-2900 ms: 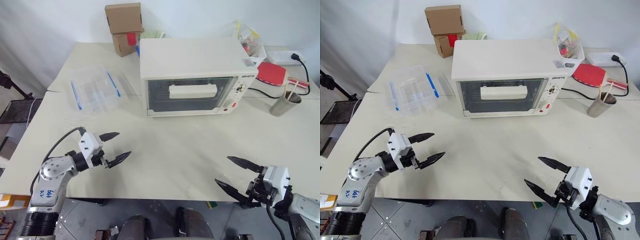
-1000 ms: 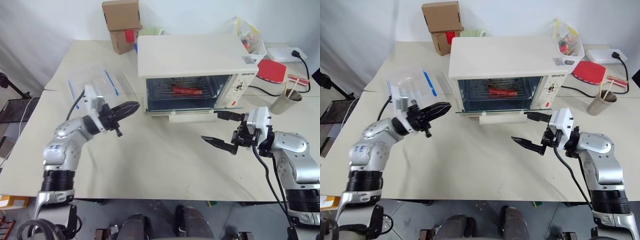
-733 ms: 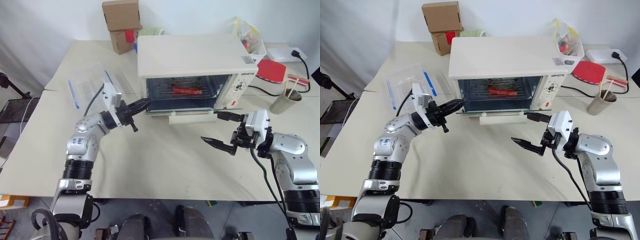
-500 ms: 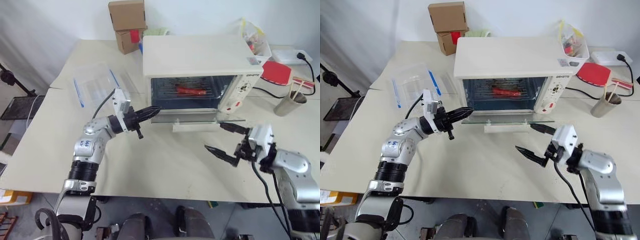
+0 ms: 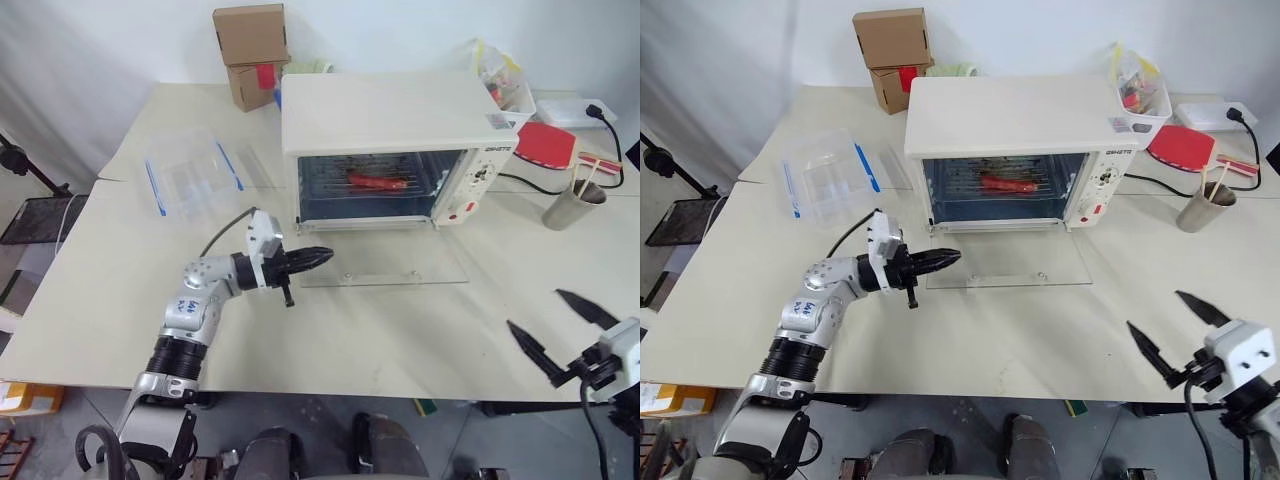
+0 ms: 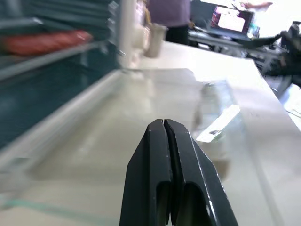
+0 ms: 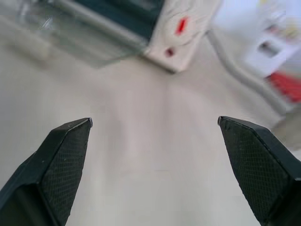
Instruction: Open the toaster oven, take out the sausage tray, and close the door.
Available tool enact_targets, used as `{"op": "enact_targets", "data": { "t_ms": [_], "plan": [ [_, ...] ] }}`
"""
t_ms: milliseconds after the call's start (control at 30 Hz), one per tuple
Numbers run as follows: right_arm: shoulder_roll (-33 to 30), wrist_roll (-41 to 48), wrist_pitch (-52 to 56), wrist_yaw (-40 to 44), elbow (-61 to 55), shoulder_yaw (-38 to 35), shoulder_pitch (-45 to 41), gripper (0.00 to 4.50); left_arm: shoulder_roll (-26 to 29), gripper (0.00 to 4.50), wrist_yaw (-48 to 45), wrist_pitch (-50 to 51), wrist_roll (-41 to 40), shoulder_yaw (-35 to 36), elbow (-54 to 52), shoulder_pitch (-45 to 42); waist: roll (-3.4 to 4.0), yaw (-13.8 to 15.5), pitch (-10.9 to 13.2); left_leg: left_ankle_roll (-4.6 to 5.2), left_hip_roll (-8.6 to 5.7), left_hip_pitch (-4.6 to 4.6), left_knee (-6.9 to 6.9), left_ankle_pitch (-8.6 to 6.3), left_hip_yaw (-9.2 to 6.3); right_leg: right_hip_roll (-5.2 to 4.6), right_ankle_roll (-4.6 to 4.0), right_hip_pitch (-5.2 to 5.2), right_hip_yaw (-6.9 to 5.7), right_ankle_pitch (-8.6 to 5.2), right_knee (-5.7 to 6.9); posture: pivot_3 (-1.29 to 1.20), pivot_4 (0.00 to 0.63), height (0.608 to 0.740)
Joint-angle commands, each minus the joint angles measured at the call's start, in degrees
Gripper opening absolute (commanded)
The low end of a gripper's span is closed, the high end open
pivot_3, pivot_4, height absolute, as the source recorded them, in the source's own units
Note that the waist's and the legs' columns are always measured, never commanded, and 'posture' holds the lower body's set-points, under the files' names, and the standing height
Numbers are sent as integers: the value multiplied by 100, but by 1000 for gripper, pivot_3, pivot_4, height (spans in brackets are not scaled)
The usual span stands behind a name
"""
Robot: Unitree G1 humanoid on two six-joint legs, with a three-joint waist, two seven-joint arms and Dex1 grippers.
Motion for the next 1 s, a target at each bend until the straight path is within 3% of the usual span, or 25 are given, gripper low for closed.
{"op": "enact_targets", "data": {
  "t_ms": [33,233,433,667,800,933,1000],
  "plan": [
    [-460,-277,499,-387,-524,217,-547,4500,-11,30,208,-267,175,30,-219,204,2,-47,-1,0,0,1,0,0,1,-8,-2,-1,4,-1,2,0,150,740],
    [-704,-780,1429,-599,-1020,1928,-2166,4500,21,30,515,-490,124,243,-808,813,2,-45,-1,-3,8,-9,0,1,-19,-11,-11,-6,13,-4,11,0,150,740],
    [-113,-1800,1389,-1059,-613,3355,-3558,4500,123,1818,778,-328,-267,648,-1810,1411,1,-31,0,-2,-1,-23,6,1,-30,-20,-10,-9,1,-4,7,0,150,740],
    [541,-4156,124,-2248,1690,4801,-5361,4500,269,3717,1448,313,-692,1199,-2833,2151,-2,-106,-2,-3,-1,-24,4,2,-32,-21,-10,-11,-2,-4,9,0,150,740],
    [801,-4616,-483,-2582,2764,5131,-6006,4500,296,3717,1596,397,-708,1220,-3066,2315,-2,-116,-2,-4,-1,-27,5,3,-39,-20,-11,-10,-8,-4,9,0,150,740],
    [996,-4912,-793,-2848,3579,5290,-6431,3616,291,3742,1686,374,-698,1232,-3177,2437,-3,-159,-2,-4,-3,-33,5,2,-42,-21,-10,-10,-11,-4,6,0,150,740],
    [1006,-5023,-909,-2931,3817,5323,-6526,2908,295,3742,1701,342,-710,1253,-3215,2523,-3,-190,-2,-4,-1,-34,4,3,-45,-20,-10,-10,-14,-4,6,0,150,740]
  ]
}}
